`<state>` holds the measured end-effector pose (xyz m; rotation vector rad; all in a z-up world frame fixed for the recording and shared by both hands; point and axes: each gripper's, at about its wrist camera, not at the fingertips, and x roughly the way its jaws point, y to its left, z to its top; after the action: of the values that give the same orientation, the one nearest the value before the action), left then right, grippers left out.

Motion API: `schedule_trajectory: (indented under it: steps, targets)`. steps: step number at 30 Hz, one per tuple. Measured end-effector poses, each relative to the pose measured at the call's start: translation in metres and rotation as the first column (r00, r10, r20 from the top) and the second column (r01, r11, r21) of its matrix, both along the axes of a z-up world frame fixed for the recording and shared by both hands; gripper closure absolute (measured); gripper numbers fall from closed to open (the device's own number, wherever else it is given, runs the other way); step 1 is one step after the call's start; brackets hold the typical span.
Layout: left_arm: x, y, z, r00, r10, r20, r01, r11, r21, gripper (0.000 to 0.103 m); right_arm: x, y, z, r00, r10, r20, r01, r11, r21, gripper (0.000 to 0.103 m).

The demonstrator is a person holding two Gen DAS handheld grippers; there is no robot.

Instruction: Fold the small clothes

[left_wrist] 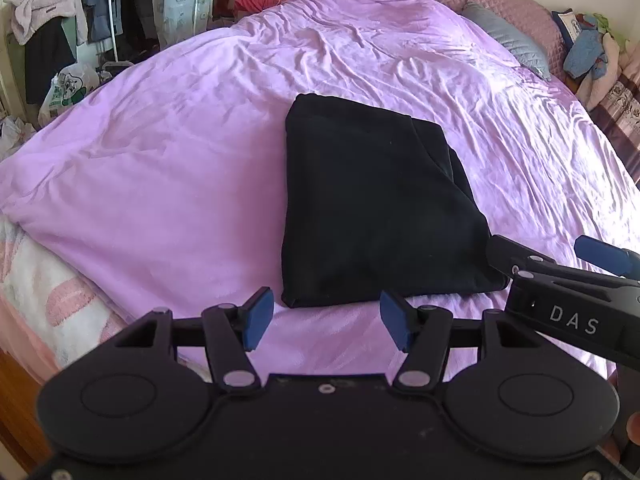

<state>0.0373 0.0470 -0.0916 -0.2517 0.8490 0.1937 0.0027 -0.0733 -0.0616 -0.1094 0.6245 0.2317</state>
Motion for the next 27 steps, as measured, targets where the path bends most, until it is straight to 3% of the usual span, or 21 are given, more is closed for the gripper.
schedule_trajectory:
  steps: [27]
  targets:
    - [0.0044,0.0000,-0.0035,0.999,0.023,-0.044,-0.021,0.999,0.038,0.040,0.0037,-0.0050,0.0008,1.000,-0.007,-0.020,0.007,1.000,-0.007,0.005]
